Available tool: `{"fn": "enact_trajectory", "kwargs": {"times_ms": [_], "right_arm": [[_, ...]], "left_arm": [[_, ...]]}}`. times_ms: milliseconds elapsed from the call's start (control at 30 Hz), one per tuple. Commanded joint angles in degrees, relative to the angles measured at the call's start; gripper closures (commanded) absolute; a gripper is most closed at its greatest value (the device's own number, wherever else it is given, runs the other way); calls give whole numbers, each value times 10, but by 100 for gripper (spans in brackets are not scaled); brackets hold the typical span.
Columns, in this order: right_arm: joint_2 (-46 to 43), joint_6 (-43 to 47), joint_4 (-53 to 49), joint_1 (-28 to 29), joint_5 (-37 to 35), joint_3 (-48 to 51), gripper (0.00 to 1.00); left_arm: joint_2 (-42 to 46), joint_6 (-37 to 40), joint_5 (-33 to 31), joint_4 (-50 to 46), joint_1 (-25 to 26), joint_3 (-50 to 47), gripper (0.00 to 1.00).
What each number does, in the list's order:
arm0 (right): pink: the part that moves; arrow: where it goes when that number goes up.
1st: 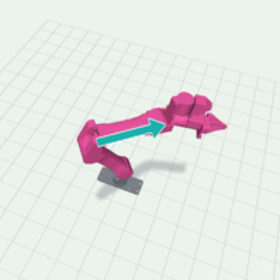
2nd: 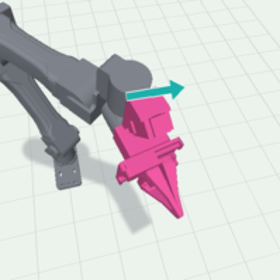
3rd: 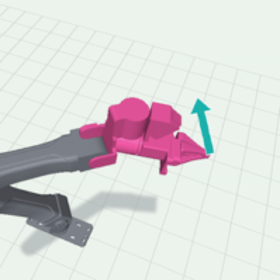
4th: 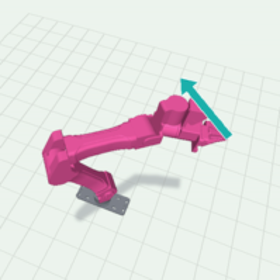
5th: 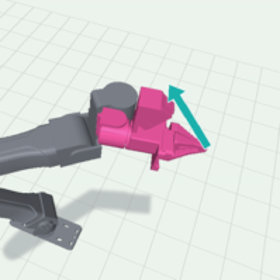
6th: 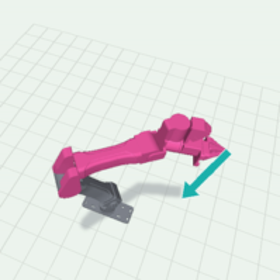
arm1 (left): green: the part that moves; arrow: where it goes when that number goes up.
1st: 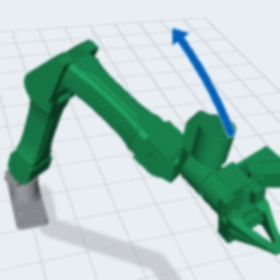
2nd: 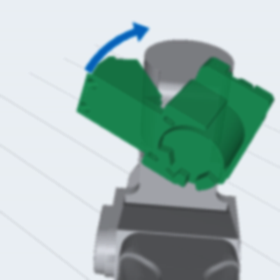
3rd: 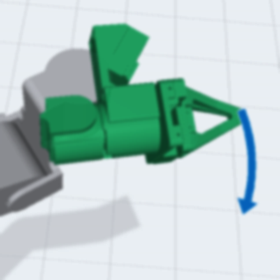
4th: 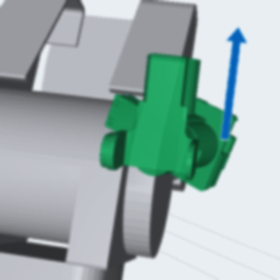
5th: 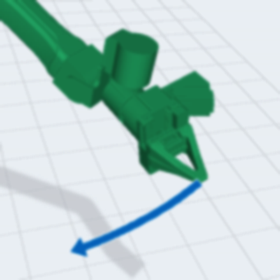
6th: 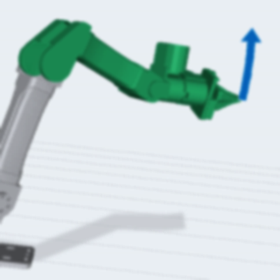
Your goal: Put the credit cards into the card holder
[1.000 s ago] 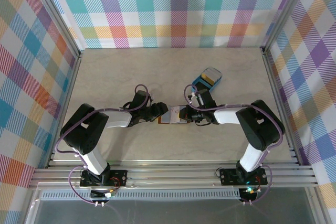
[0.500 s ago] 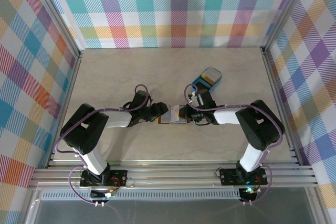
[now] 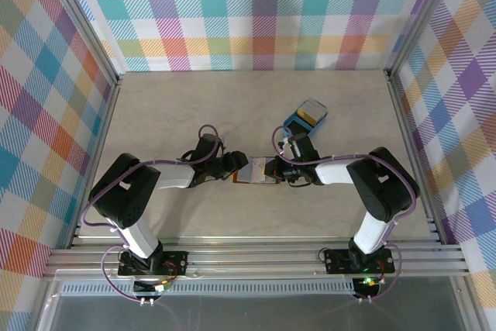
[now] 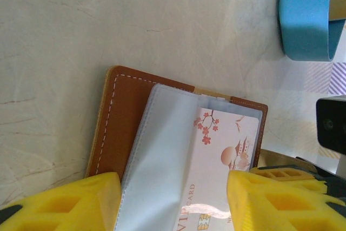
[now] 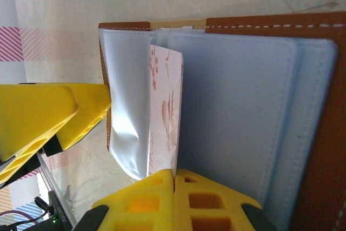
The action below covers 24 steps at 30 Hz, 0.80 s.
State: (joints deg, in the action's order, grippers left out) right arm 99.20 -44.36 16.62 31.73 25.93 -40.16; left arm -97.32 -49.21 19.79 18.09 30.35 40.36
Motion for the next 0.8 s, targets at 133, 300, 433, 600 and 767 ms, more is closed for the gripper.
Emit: {"fn": "enact_trajectory", "kwargs": {"times_ms": [133,300,433,600,767], "right_arm": [[3,8,-43,22,9,2,91],[-33,24,-111,26,-28,-26,72],[-52,34,-188,36,-69,-63,60],[-59,26,-291,59,-142,-107,48],[-66,29,-357,84,-213,-150,51]], "left_arm": [[-28,-6,-30,-74,4,-13,44],[-19,-7,-35,-76,4,-22,44],[-15,-5,-34,-76,4,-26,44],[-16,-6,-33,-67,4,-32,44],[-13,-7,-34,-66,4,-35,44]]}}
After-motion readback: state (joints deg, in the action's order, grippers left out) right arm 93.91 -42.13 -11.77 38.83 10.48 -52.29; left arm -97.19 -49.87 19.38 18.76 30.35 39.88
